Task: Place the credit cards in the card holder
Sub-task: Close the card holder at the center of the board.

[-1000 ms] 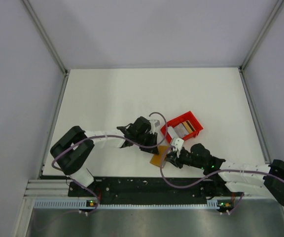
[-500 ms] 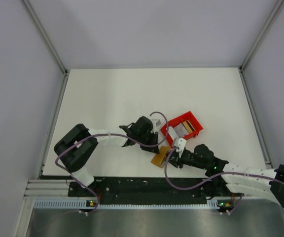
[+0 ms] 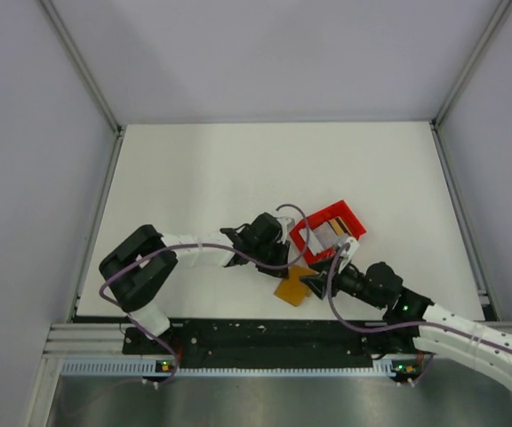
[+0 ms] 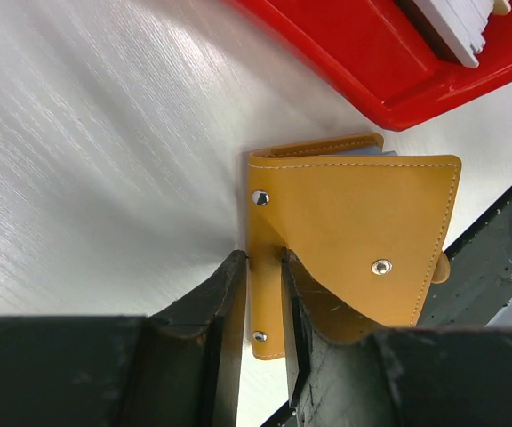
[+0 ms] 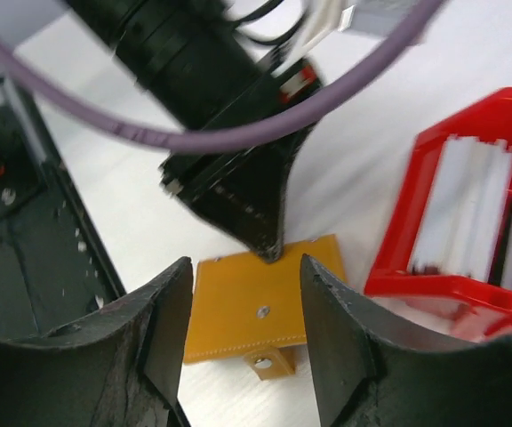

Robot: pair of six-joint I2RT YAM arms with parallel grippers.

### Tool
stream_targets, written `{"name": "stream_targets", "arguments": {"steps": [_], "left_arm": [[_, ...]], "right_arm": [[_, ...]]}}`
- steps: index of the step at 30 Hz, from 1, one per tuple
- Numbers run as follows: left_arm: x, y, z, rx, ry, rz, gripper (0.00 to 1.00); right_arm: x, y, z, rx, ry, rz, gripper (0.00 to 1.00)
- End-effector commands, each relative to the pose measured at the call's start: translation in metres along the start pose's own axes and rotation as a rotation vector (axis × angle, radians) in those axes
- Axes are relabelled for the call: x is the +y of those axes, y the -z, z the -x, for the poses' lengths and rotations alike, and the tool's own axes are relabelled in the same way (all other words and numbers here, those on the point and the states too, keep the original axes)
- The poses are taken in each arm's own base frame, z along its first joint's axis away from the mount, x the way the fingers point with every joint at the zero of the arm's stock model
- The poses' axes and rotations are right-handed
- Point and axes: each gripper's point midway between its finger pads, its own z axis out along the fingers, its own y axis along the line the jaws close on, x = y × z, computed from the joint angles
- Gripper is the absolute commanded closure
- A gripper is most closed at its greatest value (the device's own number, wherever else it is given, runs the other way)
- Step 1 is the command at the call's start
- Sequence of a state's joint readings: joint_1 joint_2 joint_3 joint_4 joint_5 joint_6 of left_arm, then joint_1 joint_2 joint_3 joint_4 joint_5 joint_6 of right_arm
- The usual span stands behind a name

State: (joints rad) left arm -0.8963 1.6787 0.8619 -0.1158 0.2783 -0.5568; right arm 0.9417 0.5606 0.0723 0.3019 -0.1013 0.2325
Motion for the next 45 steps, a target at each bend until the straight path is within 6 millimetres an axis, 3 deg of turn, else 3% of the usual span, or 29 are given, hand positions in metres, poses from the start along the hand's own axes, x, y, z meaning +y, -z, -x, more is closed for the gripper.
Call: {"name": "stream_targets", "arguments": {"steps": [1, 8, 13, 18, 30, 36, 39, 45], "left_arm": [[-0.013, 0.006, 0.011, -0.032, -0.036, -0.012, 0.73], [-0.043, 0.015, 0.017, -0.051, -0.070, -0.097, 0.71], [-0.052, 0.016, 0.014, -0.049, -0.078, -0.118, 0.70], [-0.053, 0.009, 0.005, -0.010, -0.080, -0.135, 0.69], [-0.003, -0.009, -0.032, 0.017, 0.035, 0.074, 0.71], [0.016, -0.002, -0.031, -0.033, 0.126, 0.178, 0.72], [0.040, 0.009, -0.034, -0.081, 0.210, 0.288, 0.71], [0.060, 0.031, -0.035, -0.190, 0.308, 0.335, 0.69]], "right_arm": [[-0.040, 0.015, 0.019, -0.048, -0.169, -0.294, 0.52], [-0.065, 0.028, 0.002, 0.016, -0.328, -0.507, 0.61], [-0.054, 0.021, -0.020, 0.145, -0.435, -0.503, 0.61], [-0.045, 0.013, -0.028, 0.227, -0.485, -0.486, 0.62], [-0.032, -0.001, -0.068, 0.496, -0.493, -0.453, 0.72], [-0.028, -0.030, -0.072, 0.562, -0.465, -0.407, 0.75], [-0.025, -0.049, -0.062, 0.551, -0.447, -0.364, 0.75], [-0.030, -0.090, -0.052, 0.583, -0.328, -0.317, 0.75]]}}
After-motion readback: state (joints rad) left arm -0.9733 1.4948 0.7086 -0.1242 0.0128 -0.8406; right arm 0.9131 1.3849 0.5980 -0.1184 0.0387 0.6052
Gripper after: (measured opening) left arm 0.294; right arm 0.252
